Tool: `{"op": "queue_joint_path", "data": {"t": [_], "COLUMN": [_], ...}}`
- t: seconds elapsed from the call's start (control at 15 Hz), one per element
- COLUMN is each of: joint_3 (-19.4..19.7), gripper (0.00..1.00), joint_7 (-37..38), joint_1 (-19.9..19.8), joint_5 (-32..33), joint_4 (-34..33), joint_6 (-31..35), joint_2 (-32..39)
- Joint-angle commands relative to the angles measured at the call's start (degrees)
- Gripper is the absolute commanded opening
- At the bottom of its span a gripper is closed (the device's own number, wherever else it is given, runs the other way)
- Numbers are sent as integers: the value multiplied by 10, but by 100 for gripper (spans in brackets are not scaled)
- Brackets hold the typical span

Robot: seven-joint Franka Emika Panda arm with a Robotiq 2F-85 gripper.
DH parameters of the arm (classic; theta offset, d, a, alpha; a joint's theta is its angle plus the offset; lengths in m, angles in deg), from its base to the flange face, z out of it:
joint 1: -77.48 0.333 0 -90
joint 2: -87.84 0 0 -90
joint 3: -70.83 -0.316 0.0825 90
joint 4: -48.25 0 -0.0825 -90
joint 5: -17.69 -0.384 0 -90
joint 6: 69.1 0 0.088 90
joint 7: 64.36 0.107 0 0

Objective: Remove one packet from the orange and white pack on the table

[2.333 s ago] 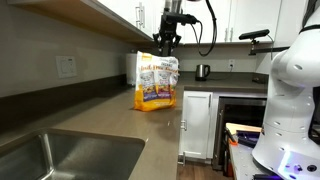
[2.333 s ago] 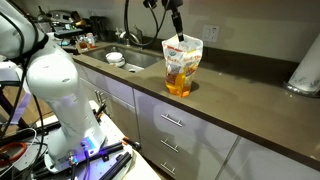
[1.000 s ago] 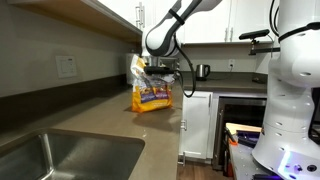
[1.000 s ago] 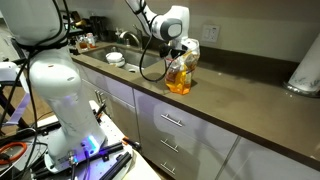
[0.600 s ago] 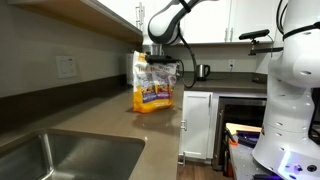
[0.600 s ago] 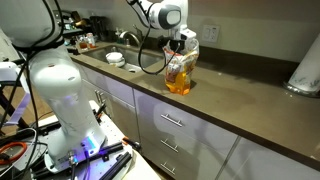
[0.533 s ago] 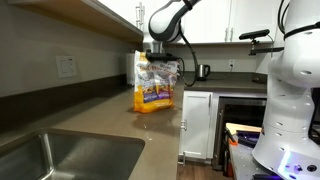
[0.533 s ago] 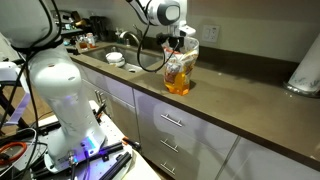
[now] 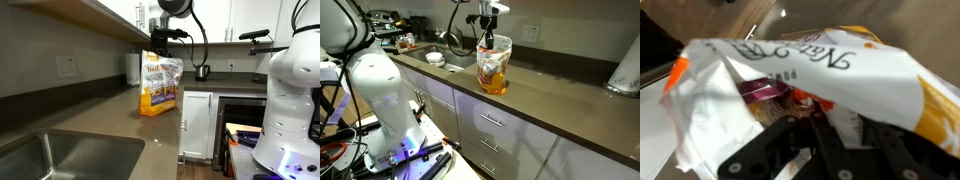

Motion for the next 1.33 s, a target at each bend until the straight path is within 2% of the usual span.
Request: {"op": "queue_joint_path", "data": {"t": [0.0,0.53,1.27], "joint_3": [-16,-37,-46], "gripper": [9,9,9], "joint_7": [18,40,47], "joint_1": [-14,-42,-70], "joint_5": [18,84,99], "joint_4": [-5,-10,-26], "joint_6": [-55,-62,-80], "joint_2": [-45,-106,-166]}}
